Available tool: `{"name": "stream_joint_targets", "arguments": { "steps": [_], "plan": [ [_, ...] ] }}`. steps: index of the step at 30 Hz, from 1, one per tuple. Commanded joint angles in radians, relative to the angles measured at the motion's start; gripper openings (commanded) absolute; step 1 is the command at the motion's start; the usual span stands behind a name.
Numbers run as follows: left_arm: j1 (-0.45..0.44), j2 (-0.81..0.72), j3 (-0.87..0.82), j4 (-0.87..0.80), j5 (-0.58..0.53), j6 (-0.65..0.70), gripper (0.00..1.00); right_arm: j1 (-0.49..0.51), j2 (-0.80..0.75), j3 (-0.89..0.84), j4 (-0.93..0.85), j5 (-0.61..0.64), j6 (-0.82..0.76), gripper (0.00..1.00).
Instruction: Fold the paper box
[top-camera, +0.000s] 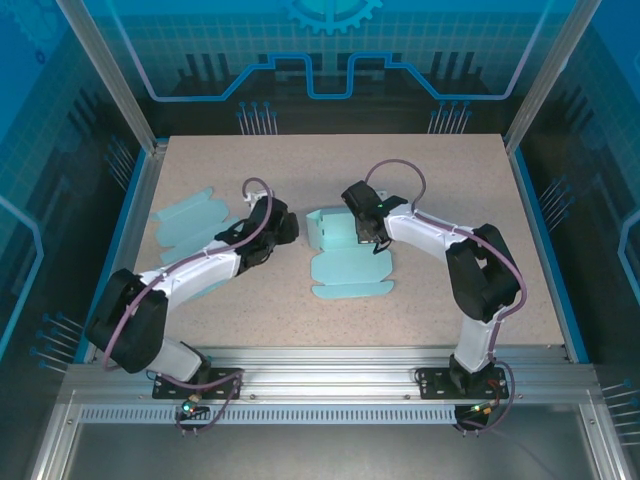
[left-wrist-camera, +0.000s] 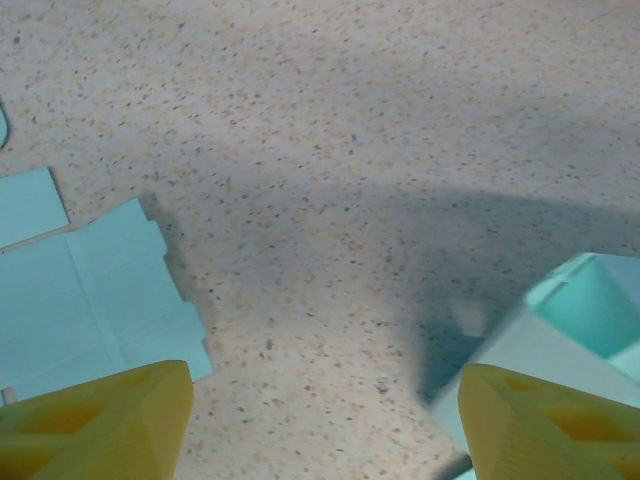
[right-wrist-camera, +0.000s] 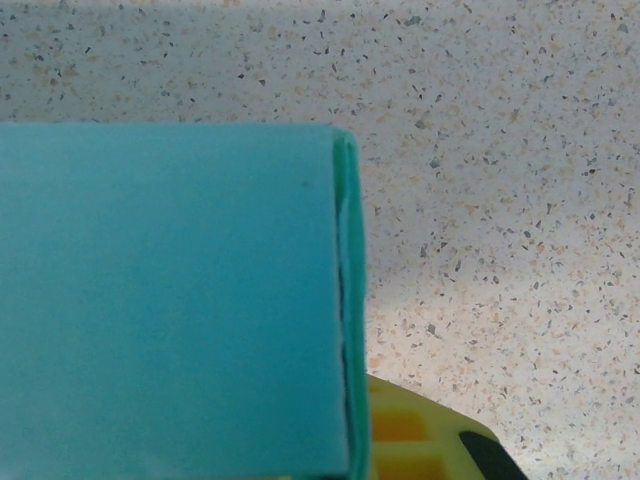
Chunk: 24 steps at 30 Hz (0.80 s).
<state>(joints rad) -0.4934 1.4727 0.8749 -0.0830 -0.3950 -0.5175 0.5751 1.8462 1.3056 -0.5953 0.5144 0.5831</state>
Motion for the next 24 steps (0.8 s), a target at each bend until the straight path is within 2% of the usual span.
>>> {"name": "stream_joint_targets", "arguments": {
  "steps": [1, 4, 7, 10, 18, 22, 24],
  "plan": [
    [0.021, 0.008, -0.077, 0.176, 0.179, 0.114, 0.72, -0.009, 0.017, -0.007, -0.041, -0.006, -0.017, 0.00],
    [0.055, 0.029, -0.162, 0.387, 0.344, 0.173, 0.77, -0.009, 0.023, -0.008, -0.034, -0.003, -0.017, 0.00],
    [0.094, 0.073, -0.188, 0.504, 0.479, 0.187, 0.80, -0.010, 0.031, -0.003, -0.026, -0.009, -0.017, 0.00],
    [0.104, 0.142, -0.151, 0.500, 0.516, 0.197, 0.81, -0.009, 0.038, 0.001, -0.023, -0.011, -0.018, 0.00],
    [0.107, 0.273, -0.093, 0.568, 0.629, 0.188, 0.73, -0.010, 0.043, 0.007, -0.014, -0.010, -0.022, 0.00],
    [0.105, 0.308, -0.079, 0.619, 0.698, 0.163, 0.63, -0.010, 0.051, 0.012, -0.012, -0.009, -0.023, 0.00],
    [0.104, 0.312, -0.076, 0.635, 0.703, 0.157, 0.61, -0.011, 0.054, 0.012, -0.011, -0.008, -0.024, 0.00]
  ]
}}
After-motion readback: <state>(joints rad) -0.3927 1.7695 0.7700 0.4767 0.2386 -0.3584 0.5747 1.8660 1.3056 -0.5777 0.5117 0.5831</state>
